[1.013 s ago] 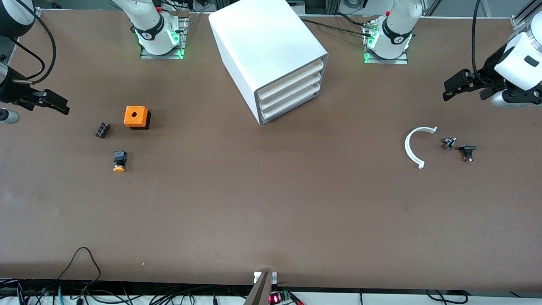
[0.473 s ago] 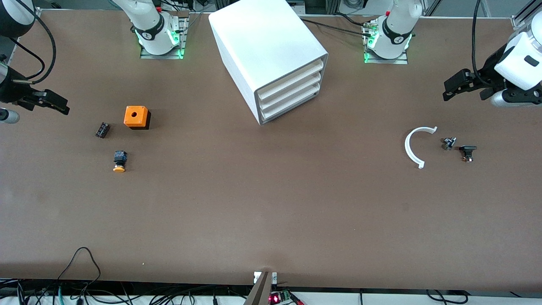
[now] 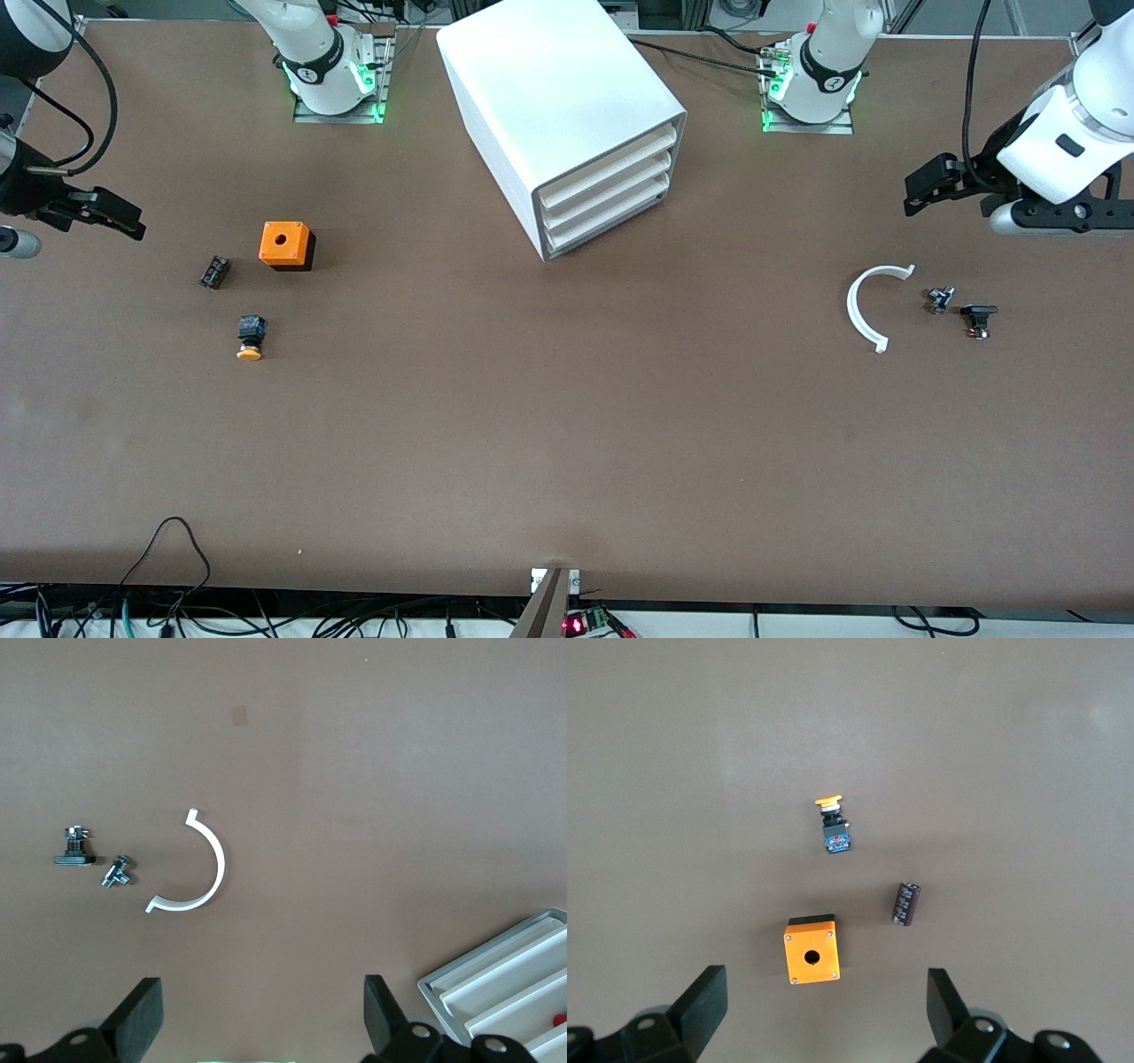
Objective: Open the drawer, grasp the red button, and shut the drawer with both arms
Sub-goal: 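Move the left gripper toward the white drawer cabinet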
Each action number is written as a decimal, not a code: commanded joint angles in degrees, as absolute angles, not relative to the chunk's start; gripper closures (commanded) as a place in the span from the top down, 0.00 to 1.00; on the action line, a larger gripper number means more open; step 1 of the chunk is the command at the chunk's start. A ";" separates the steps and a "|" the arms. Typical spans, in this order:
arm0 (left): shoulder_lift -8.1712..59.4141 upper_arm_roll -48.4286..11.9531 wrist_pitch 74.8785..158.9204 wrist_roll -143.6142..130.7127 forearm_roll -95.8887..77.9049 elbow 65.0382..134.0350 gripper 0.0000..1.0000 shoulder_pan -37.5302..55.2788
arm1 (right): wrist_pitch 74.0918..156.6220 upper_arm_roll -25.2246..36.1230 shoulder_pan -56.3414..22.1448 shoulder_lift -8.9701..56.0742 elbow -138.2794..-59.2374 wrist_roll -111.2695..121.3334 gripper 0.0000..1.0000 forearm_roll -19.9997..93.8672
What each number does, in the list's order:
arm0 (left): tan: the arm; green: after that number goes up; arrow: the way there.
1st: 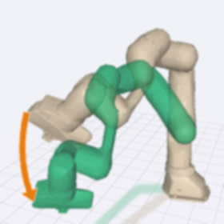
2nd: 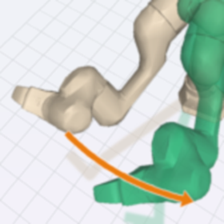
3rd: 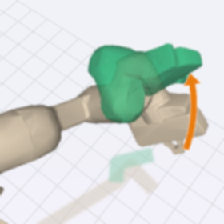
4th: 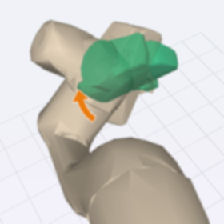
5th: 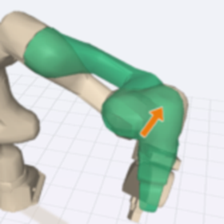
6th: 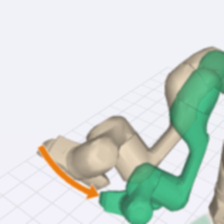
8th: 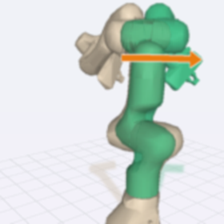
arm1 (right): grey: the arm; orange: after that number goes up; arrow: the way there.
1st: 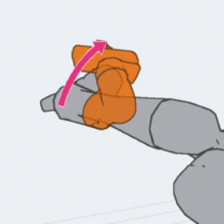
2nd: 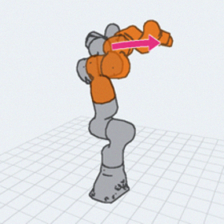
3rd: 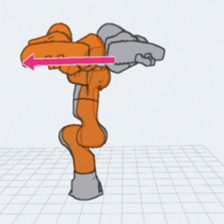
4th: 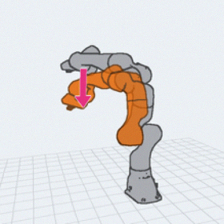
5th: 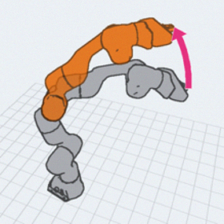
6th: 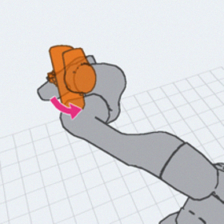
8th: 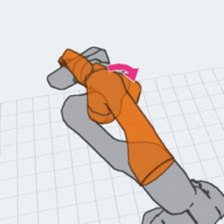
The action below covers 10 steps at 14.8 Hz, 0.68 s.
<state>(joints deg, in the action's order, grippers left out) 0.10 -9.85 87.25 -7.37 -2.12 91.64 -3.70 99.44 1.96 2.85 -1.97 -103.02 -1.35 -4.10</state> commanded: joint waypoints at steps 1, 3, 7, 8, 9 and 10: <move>3.41 -9.76 85.96 -6.15 -2.55 89.38 1.00 -3.95 | 99.49 2.29 2.64 -2.72 -103.62 -0.44 1.00 -3.16; 9.12 -9.84 85.96 -5.89 -3.59 90.25 1.00 -3.78 | 99.49 2.29 2.64 -2.72 -103.62 -0.53 1.00 -3.16; 14.75 -9.76 85.52 -5.80 -13.59 90.70 1.00 -4.13 | 99.58 2.29 2.64 -2.72 -103.62 -0.61 1.00 -3.16; 16.59 -9.76 86.04 -5.71 -17.02 91.49 1.00 -4.13 | 99.49 2.29 2.64 -2.72 -103.62 -0.70 1.00 -3.16; 18.26 -9.76 87.26 -5.71 -21.31 92.97 1.00 -4.13 | 99.58 2.29 2.64 -2.72 -103.62 -0.70 1.00 -3.16; 19.24 -9.76 89.62 -5.71 -25.45 95.69 1.00 -4.13 | 99.58 2.29 2.64 -2.72 -103.62 -0.70 1.00 -3.16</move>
<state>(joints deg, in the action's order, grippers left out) 17.14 -9.80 87.27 -7.28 -18.93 92.85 -3.86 99.46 1.96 2.85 -1.97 -103.03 -1.35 -4.10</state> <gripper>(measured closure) 0.000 0.000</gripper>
